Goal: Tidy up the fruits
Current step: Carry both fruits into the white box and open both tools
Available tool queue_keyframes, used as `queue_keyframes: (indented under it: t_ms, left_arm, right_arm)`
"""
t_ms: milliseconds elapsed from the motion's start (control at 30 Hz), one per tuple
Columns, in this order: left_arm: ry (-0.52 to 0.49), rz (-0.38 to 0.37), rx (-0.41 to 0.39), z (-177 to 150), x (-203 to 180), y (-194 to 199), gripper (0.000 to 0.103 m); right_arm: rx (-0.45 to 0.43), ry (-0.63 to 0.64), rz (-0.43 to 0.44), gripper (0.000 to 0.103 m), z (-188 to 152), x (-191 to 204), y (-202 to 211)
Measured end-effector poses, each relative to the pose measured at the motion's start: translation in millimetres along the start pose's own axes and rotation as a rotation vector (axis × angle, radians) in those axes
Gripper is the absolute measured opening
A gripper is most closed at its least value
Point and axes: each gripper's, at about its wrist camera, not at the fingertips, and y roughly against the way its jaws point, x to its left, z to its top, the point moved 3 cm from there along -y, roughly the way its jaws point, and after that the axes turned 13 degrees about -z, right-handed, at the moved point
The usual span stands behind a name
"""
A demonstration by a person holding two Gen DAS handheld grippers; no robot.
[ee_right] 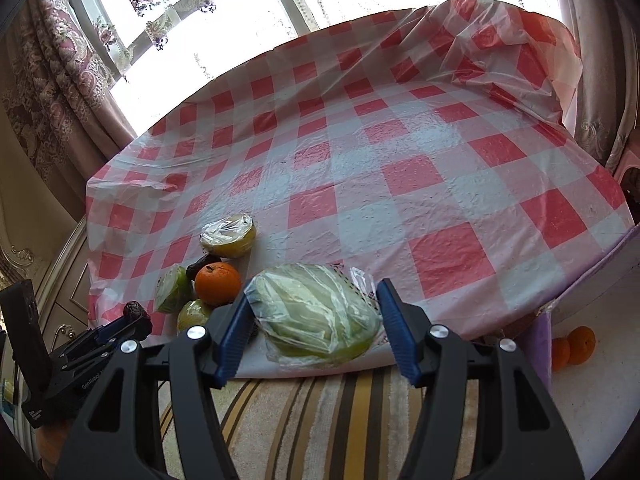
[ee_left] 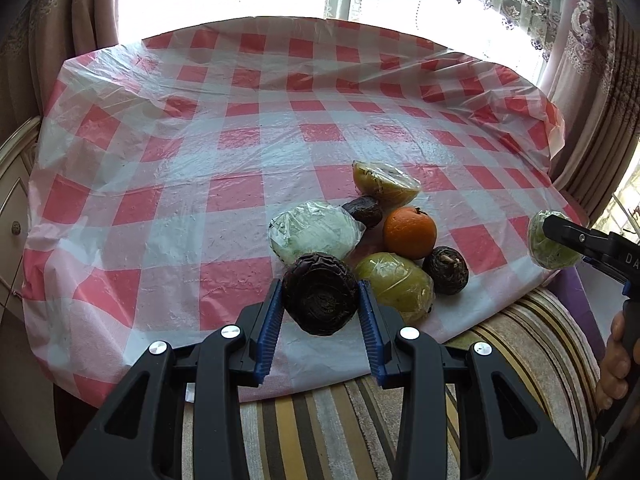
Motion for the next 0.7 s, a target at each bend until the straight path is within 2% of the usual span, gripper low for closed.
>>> queue_keyframes:
  t_ms: [300,700]
  left_arm:
    - [-0.083,-0.044,0.016,6.3,-43.0,-8.3,0.036]
    - [-0.266,-0.147,0.066,16.1,-136.3,-38.0,0.036]
  right_arm:
    - [-0.023,-0.075,-0.043,0.061,1.5,-52.9,23.7]
    - [-0.061,-0.252,-0.208,0.061,-3.8,-177.4,51.5]
